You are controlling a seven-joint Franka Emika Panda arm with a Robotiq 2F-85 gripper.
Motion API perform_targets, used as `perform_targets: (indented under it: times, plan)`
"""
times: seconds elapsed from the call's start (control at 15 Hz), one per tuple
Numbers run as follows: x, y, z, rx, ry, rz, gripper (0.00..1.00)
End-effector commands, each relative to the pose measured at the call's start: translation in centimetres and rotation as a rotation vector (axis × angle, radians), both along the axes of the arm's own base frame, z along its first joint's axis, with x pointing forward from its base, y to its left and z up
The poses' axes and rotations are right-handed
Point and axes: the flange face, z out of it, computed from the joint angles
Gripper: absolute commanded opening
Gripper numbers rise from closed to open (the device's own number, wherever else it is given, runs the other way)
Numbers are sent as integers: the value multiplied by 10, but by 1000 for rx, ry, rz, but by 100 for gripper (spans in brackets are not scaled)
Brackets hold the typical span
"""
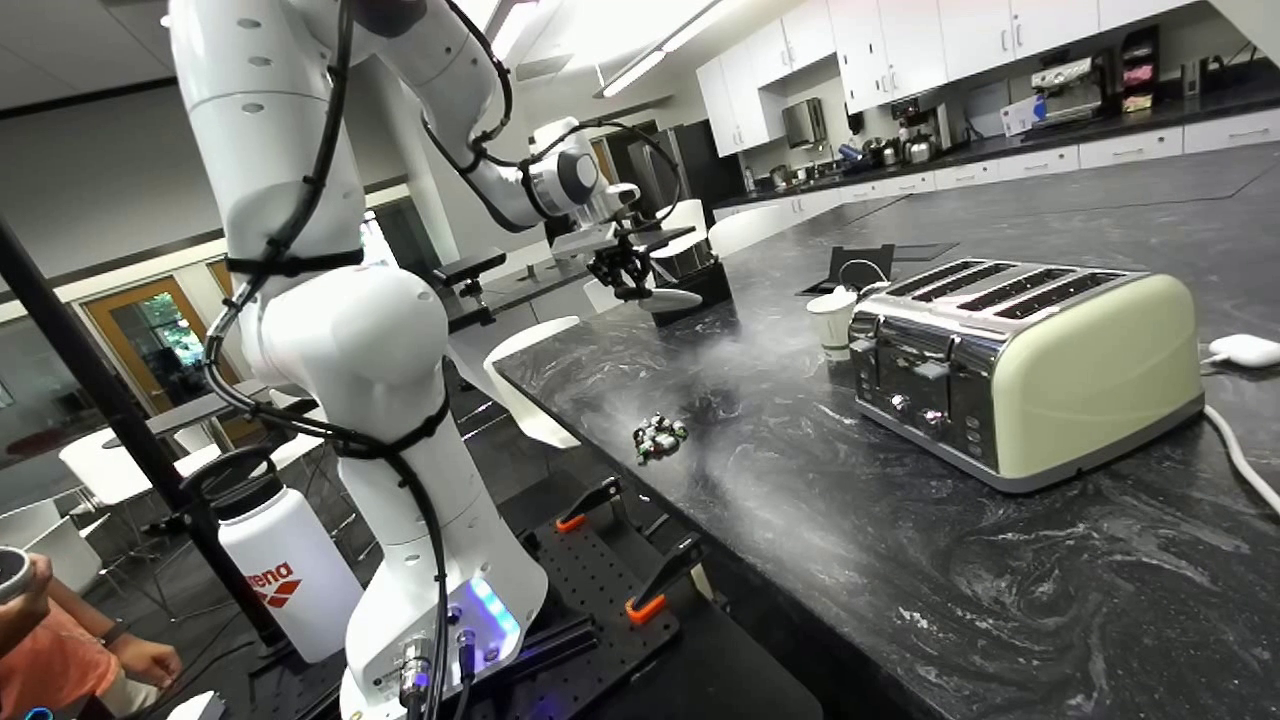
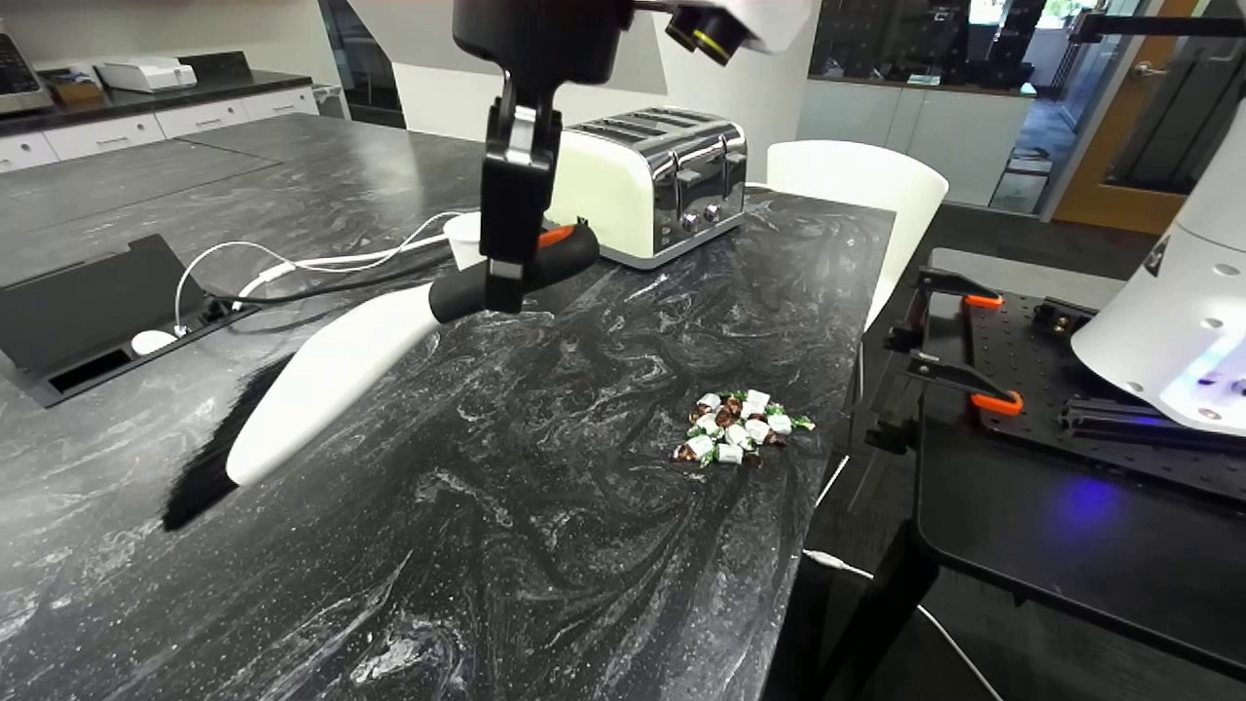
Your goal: Use the broom to sweep the sweets away from the tables edge
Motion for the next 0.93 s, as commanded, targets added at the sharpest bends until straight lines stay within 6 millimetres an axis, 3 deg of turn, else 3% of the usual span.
perform_targets:
  times: [0.0, 0.67, 0.73, 0.87]
  plan:
    - [-3, -15, 8, -72, -54, 181, 14]
    - [1, -64, -7, -208, -95, 757, 14]
    - [6, -55, -18, -192, -64, 674, 39]
    - [8, -59, -19, -205, -70, 731, 39]
